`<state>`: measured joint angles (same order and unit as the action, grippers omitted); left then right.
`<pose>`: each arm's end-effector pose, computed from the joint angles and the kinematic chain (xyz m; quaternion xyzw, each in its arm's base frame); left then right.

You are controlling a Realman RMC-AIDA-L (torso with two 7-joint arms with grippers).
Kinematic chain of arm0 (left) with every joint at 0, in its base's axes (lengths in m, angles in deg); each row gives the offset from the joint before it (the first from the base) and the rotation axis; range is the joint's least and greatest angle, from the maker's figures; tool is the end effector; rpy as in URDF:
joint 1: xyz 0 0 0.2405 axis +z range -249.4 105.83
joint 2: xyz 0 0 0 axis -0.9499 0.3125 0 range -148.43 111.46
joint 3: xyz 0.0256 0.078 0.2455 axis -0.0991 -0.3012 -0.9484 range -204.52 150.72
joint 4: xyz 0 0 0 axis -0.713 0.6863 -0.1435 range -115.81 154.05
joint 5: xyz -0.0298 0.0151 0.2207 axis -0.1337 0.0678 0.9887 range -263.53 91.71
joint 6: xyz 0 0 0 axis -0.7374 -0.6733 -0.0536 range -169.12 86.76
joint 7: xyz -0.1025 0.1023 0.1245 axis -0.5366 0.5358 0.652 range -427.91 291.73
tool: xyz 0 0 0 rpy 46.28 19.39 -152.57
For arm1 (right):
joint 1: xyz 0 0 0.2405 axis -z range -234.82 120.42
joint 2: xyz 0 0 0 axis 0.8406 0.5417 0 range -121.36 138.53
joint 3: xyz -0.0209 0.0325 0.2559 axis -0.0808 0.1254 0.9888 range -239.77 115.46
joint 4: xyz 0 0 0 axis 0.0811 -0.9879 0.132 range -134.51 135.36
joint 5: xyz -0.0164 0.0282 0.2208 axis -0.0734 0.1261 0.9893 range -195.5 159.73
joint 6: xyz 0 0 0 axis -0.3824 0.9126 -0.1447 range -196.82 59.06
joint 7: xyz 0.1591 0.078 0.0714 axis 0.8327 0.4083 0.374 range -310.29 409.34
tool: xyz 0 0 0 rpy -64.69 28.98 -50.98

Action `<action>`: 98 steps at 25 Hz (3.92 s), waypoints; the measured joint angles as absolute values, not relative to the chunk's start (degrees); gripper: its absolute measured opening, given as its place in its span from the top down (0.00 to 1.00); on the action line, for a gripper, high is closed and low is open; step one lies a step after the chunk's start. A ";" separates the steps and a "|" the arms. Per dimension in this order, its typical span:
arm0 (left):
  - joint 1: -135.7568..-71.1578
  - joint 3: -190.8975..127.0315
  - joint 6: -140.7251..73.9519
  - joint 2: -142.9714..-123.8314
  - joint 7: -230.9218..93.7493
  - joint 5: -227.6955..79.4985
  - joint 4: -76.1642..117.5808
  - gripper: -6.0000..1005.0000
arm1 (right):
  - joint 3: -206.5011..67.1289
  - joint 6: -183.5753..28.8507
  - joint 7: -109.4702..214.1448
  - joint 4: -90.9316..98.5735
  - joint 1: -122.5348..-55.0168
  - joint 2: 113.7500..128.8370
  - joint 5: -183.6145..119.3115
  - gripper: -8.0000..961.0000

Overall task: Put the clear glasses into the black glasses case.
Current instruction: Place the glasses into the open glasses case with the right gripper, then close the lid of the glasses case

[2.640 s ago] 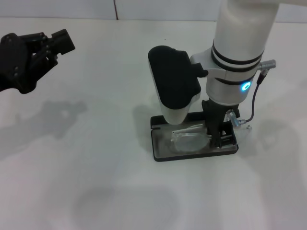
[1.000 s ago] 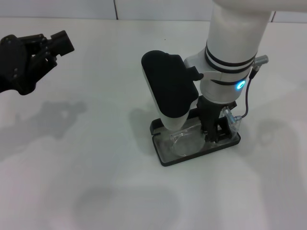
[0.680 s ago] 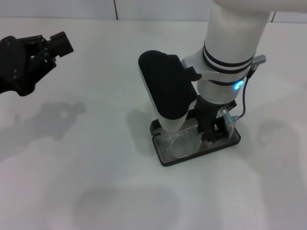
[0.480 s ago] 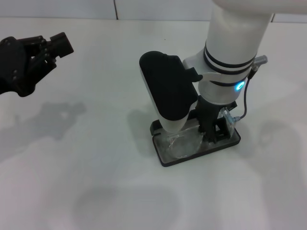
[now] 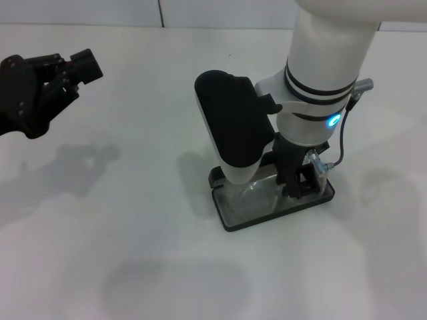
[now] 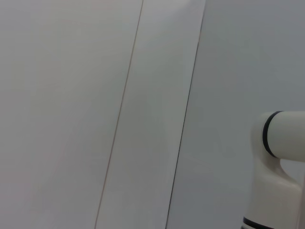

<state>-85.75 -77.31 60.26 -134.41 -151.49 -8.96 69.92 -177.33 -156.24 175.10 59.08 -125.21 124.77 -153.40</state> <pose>-0.2263 0.3113 0.0618 -0.8635 -0.1559 -0.4476 0.1724 0.0835 0.3627 -0.1355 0.9109 0.1756 0.3731 0.0164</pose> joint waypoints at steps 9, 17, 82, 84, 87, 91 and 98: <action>-85.24 -77.28 60.82 -134.48 -151.49 -8.91 69.92 0.93 | -177.30 -157.01 176.10 64.17 -122.96 124.76 -156.05 0.82; -85.23 -77.26 60.95 -134.50 -151.49 -9.03 69.92 0.93 | -175.63 -160.79 177.48 74.98 -117.16 124.77 -157.18 0.81; -113.19 -108.55 24.58 -139.00 -149.41 -6.91 41.69 0.87 | -102.23 -169.30 133.56 44.16 -69.10 123.10 -79.70 0.77; -113.74 -108.89 24.23 -138.98 -149.25 -6.89 40.73 0.87 | -102.23 -168.94 133.17 43.90 -69.19 123.10 -79.80 0.76; -113.89 -110.09 23.53 -138.98 -149.29 -7.22 40.47 0.86 | -102.23 -168.93 133.03 43.58 -69.23 123.13 -79.80 0.76; -113.89 -111.23 23.31 -138.99 -149.37 -7.43 40.48 0.86 | -102.23 -168.93 132.93 43.40 -69.30 123.17 -79.81 0.76; -113.99 -116.07 23.38 -139.05 -149.21 -7.54 40.93 0.86 | -102.40 -168.99 132.92 42.48 -69.62 123.19 -79.85 0.75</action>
